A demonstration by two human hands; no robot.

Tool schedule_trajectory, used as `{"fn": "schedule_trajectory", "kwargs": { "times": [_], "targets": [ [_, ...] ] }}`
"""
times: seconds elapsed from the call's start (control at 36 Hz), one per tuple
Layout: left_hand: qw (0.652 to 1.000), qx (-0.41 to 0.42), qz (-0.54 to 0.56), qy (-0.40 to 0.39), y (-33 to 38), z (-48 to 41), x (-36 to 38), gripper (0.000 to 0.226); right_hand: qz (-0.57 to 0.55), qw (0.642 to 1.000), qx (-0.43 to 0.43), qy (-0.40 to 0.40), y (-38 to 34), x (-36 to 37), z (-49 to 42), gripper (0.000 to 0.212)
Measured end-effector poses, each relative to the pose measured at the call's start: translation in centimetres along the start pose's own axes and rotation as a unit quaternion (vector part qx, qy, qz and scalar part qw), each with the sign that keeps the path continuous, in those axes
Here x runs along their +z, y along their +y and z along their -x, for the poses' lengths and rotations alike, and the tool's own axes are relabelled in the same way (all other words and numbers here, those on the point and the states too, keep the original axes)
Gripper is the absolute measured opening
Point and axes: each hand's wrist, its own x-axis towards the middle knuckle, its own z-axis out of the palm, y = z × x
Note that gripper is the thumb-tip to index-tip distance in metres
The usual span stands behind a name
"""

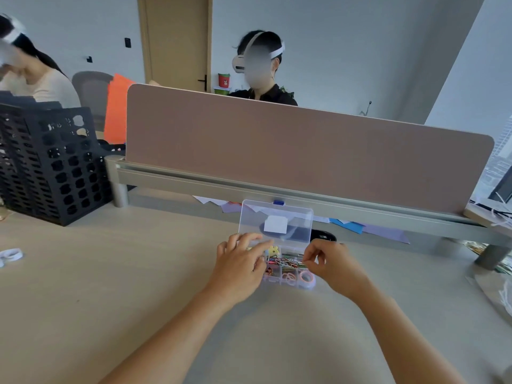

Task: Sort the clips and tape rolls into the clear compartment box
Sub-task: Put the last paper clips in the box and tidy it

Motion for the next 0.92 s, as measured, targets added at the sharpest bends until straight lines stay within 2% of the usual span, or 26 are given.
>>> {"fn": "schedule_trajectory", "kwargs": {
  "times": [0.06, 0.14, 0.25, 0.31, 0.42, 0.47, 0.53, 0.61, 0.72, 0.83, 0.92],
  "targets": [
    [0.996, -0.038, 0.081, 0.019, -0.3, -0.4, 0.3, 0.049, 0.006, 1.0, -0.002, -0.001, 0.0, 0.4, -0.8, 0.014],
    [0.967, -0.074, 0.231, 0.074, -0.7, -0.5, 0.1, 0.056, 0.0, 1.0, 0.001, -0.007, -0.3, 1.4, -1.9, 0.015],
    [0.941, -0.103, 0.307, 0.101, -1.4, -0.7, -0.2, 0.058, -0.022, 1.0, 0.006, -0.001, -0.2, 2.5, -2.7, 0.012],
    [0.915, -0.147, 0.364, 0.089, -1.5, -1.1, -0.8, 0.051, -0.054, 0.997, 0.021, 0.047, 0.6, 2.7, -3.0, 0.014],
    [0.857, -0.223, 0.462, 0.042, -2.0, -2.0, -1.4, 0.036, -0.202, 0.954, 0.116, 0.19, 2.7, 2.8, -3.4, 0.016],
    [0.83, -0.238, 0.504, 0.014, -2.2, -2.2, -1.3, 0.028, -0.27, 0.928, 0.171, 0.191, 3.0, 2.9, -3.4, 0.012],
    [0.81, -0.243, 0.534, -0.012, -2.5, -2.2, -1.0, 0.032, -0.324, 0.91, 0.2, 0.163, 3.0, 3.0, -3.5, 0.015],
    [0.799, -0.226, 0.557, -0.024, -2.9, -2.2, -0.5, 0.045, -0.375, 0.896, 0.193, 0.138, 2.4, 3.2, -3.3, 0.021],
    [0.792, -0.219, 0.57, -0.017, -2.7, -2.2, -0.8, 0.061, -0.41, 0.884, 0.159, 0.159, 1.9, 3.1, -2.8, 0.039],
    [0.802, -0.216, 0.557, -0.021, -2.6, -2.1, -1.0, 0.066, -0.365, 0.912, 0.124, 0.139, 1.7, 2.9, -2.2, 0.052],
    [0.81, -0.22, 0.543, -0.026, -2.9, -1.8, -1.0, 0.06, -0.309, 0.939, 0.098, 0.112, 1.7, 3.1, -1.7, 0.039]
  ]
}}
